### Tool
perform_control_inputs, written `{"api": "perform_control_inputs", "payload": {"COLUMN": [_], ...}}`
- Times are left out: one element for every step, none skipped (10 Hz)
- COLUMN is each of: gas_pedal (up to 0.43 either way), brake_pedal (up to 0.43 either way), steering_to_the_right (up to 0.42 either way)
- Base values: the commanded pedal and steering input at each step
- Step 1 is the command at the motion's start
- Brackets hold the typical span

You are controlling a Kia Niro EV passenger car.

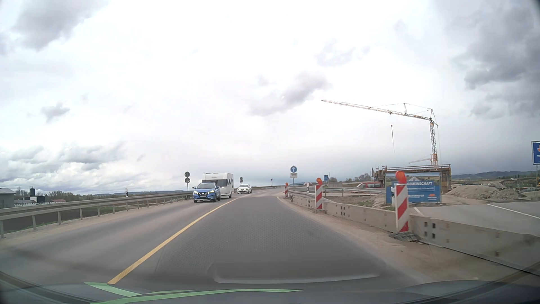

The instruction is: Follow the waypoints while adhering to traffic rules and regulations

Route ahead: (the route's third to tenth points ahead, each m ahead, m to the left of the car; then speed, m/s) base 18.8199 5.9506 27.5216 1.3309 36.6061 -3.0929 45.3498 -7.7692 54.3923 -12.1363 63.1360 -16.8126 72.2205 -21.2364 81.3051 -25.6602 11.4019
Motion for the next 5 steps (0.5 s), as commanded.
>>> {"api": "perform_control_inputs", "payload": {"gas_pedal": [0.157, 0.157, 0.157, 0.157, 0.157], "brake_pedal": [0.0, 0.0, 0.0, 0.0, 0.0], "steering_to_the_right": [-0.036, -0.033, -0.027, -0.023, -0.019]}}
